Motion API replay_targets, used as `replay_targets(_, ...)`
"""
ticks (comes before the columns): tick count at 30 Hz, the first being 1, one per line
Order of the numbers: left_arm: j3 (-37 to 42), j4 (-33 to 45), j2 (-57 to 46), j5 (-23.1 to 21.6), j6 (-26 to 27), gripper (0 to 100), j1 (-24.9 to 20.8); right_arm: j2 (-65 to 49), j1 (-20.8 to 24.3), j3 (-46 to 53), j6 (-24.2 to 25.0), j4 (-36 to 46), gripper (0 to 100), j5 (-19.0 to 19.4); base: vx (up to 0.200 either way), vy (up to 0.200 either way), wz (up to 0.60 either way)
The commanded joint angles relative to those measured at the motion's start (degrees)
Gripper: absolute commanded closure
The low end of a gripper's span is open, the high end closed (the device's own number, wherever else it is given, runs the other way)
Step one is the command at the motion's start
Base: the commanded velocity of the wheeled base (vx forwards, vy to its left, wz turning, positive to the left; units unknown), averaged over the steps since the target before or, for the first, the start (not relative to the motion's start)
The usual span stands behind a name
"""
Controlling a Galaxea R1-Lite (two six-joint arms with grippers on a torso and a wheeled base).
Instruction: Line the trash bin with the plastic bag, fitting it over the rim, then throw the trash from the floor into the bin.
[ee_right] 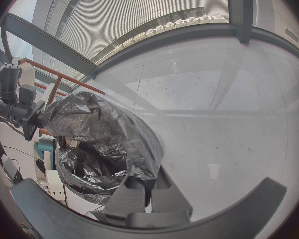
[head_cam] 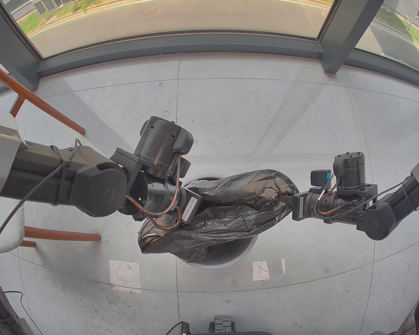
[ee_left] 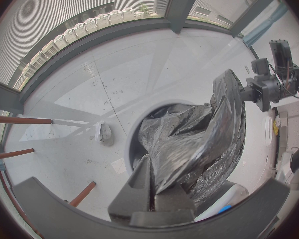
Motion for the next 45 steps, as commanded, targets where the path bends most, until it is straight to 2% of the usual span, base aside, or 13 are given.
replay_targets(1, -2.8, 0.0, 3.3, 0.1, -1.4, 100, 1.5, 2.2, -0.7, -3.3, -0.2, 0.7, 100, 0.1, 0.0, 0.0, 0.0)
replay_targets(2, -3.2, 0.1, 3.7, 0.1, -1.9, 100, 1.5, 2.2, -0.9, -3.5, -0.5, 0.7, 100, 0.0, 0.0, 0.0, 0.0)
replay_targets(3, -3.5, 0.1, 4.1, 0.1, -2.4, 100, 1.5, 2.1, -1.2, -3.6, -0.5, 0.8, 0, -0.2, 0.0, 0.0, 0.0)
replay_targets(7, -3.8, 0.1, 4.9, 0.1, -3.9, 100, 1.5, -1.5, -1.0, -1.8, 0.2, 0.9, 0, 0.0, 0.0, 0.0, 0.0)
replay_targets(11, -4.0, 0.2, 5.2, 0.2, -3.9, 100, 1.8, -7.1, 0.6, 1.6, 2.7, 6.0, 0, 0.5, 0.0, 0.0, 0.0)
replay_targets(13, -4.9, 0.3, 5.6, 0.2, -3.9, 100, 2.0, -10.9, 3.1, 2.3, 8.9, 10.8, 0, 0.8, 0.0, 0.0, 0.0)
replay_targets(15, -5.5, 0.3, 5.5, 0.2, -3.9, 100, 2.5, -13.6, 7.3, 1.8, 22.2, 15.5, 0, 0.3, 0.0, 0.0, 0.0)
replay_targets(17, -6.3, 0.4, 5.6, 0.2, -3.9, 100, 2.5, -14.2, 10.9, 1.1, 31.1, 17.8, 0, -0.5, 0.0, 0.0, 0.0)
replay_targets(21, -6.9, 0.4, 5.6, 0.2, -3.9, 100, 2.5, -12.4, 16.3, 1.1, 40.2, 19.0, 0, -7.2, 0.0, 0.0, 0.0)
replay_targets(24, -7.2, 0.3, 5.5, 0.2, -3.9, 100, 2.5, -8.7, 17.3, 0.8, 41.6, 18.5, 0, -9.1, 0.0, 0.0, 0.0)
replay_targets(31, -7.6, 0.5, 5.2, 0.3, -3.9, 100, 2.4, -3.2, 18.1, -3.9, 43.2, 15.5, 0, -9.3, 0.0, 0.0, 0.0)
replay_targets(38, -7.6, 0.4, 5.4, 0.2, -3.9, 100, 2.4, 2.4, 18.1, -12.0, 47.4, 16.4, 0, -10.1, 0.0, 0.0, 0.0)
replay_targets(45, -7.6, 0.4, 5.5, 0.2, -3.9, 100, 2.4, 6.5, 17.3, -16.7, 47.8, 18.0, 0, -12.3, 0.0, 0.0, 0.0)
